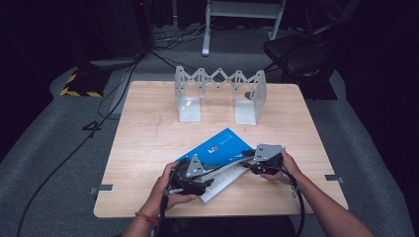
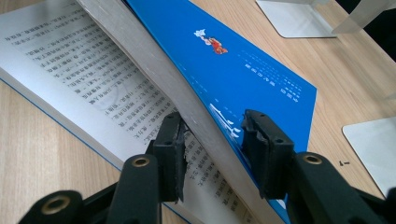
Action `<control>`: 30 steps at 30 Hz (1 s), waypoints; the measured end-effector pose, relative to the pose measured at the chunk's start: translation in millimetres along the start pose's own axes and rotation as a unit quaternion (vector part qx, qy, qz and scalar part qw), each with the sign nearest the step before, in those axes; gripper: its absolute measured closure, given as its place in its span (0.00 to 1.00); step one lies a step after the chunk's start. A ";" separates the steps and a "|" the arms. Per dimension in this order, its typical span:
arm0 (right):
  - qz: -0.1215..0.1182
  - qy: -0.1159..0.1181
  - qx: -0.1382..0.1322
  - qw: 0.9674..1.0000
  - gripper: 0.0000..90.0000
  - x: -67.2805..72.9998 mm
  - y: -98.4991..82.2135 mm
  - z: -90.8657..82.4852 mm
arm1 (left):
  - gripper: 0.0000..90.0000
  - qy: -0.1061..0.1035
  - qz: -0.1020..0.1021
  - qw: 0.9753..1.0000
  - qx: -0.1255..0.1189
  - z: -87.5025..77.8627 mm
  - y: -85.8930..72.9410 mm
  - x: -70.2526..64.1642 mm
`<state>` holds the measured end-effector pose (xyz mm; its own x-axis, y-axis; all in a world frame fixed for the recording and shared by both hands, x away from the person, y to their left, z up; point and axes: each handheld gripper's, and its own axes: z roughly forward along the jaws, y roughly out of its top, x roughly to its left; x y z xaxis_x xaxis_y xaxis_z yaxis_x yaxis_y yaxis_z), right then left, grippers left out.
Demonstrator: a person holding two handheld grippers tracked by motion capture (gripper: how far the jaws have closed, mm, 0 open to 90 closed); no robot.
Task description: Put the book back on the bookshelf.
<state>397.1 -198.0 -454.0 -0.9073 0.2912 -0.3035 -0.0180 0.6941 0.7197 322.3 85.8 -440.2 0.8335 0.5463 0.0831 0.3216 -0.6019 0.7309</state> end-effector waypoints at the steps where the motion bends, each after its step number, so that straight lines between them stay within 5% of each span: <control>1: 0.002 -0.001 0.002 1.000 0.67 1.2 1.4 0.2 | 0.39 0.017 0.001 1.000 0.008 4.2 3.1 -3.2; 3: -0.003 -0.003 0.004 1.000 0.68 3.2 4.5 1.1 | 0.42 0.035 0.005 0.999 0.015 6.5 3.8 -3.8; 4: -0.003 -0.003 0.004 1.000 0.68 3.2 4.5 1.1 | 0.58 0.035 0.005 0.999 0.015 6.5 3.8 -3.8; 7: -0.008 -0.001 0.010 1.000 0.68 7.2 8.3 3.7 | 0.71 0.048 0.005 0.999 0.003 1.4 -0.6 2.6; 13: 0.015 0.029 -0.025 0.999 0.55 -0.8 -3.7 6.3 | 0.77 0.029 0.031 0.999 0.010 0.0 -11.6 7.3; 17: 0.018 -0.005 -0.023 1.000 0.54 -10.1 -24.9 6.2 | 0.77 0.014 0.032 0.999 0.004 -4.0 -16.5 13.7; 22: 0.010 -0.005 -0.039 0.999 0.61 -9.4 -28.1 3.0 | 0.74 -0.003 0.005 1.000 -0.011 -7.0 -21.9 23.0; 25: 0.005 -0.010 -0.035 0.999 0.64 -5.2 -25.4 2.3 | 0.61 -0.009 -0.017 1.000 -0.012 -7.4 -23.5 25.5; 30: -0.004 -0.018 -0.023 1.000 0.65 1.8 -22.8 1.7 | 0.48 -0.016 -0.008 1.000 -0.001 -11.3 -16.7 11.8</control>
<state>396.6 -212.2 -472.0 -0.8912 0.3098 -0.3314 -0.0450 0.6664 0.7442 321.6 108.9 -443.8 0.8420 0.5373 0.0493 0.3349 -0.5921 0.7330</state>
